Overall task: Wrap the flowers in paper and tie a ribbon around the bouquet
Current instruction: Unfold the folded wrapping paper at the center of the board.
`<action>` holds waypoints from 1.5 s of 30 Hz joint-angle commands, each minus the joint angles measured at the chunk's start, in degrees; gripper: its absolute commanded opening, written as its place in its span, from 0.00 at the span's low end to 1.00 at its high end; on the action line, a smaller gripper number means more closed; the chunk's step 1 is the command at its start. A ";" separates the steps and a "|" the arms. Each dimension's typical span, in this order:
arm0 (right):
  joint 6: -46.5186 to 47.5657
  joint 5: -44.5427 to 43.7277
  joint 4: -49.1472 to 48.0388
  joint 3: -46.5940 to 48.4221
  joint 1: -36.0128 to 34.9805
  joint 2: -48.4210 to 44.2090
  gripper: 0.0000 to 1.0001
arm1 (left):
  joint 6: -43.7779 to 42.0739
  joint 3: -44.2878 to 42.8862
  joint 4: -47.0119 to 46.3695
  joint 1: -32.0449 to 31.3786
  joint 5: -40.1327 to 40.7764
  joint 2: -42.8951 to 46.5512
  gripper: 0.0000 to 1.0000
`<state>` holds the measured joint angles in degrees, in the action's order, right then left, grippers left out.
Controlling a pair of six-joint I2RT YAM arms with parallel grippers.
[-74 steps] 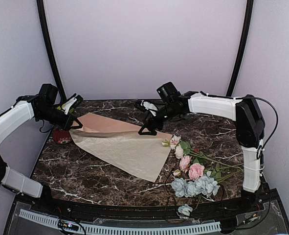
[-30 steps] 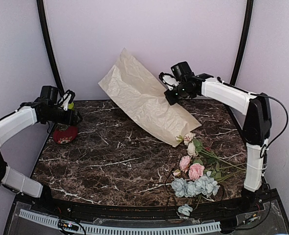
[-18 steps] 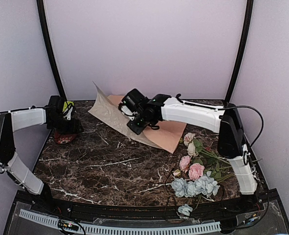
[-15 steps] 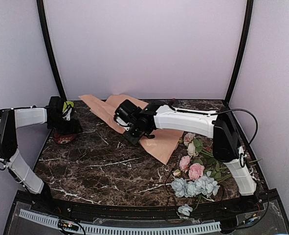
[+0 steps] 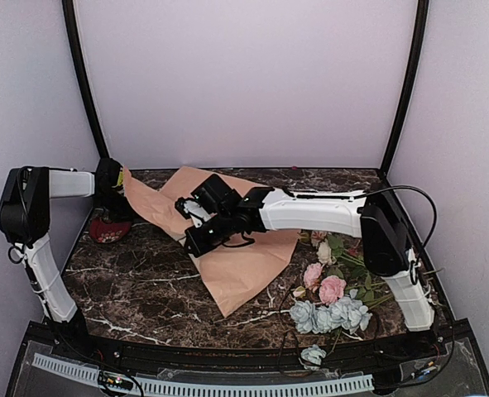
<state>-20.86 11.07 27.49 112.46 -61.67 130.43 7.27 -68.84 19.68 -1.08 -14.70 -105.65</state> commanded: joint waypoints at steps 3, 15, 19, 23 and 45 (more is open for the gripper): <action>-12.38 2.41 -18.99 -8.52 0.28 -4.15 0.00 | -3.27 -5.77 5.83 1.79 4.62 2.59 0.63; -32.75 -8.67 -38.00 -21.37 2.30 -5.61 0.00 | -8.57 -13.06 16.64 7.96 13.48 13.47 0.72; -34.17 -8.92 -36.11 -12.30 0.79 0.86 0.00 | -9.02 -15.16 18.95 8.01 13.10 16.47 0.74; -32.89 -2.96 -37.95 -7.21 -1.20 5.42 0.08 | -9.48 -16.75 21.35 7.95 10.96 18.23 0.74; 17.29 -5.27 1.04 -8.77 17.43 -9.23 0.72 | -9.26 -2.52 20.33 -11.91 14.73 27.00 0.69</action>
<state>-3.07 18.44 9.13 94.96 -51.40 109.71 -3.81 -78.52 41.74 -7.88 1.98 -81.49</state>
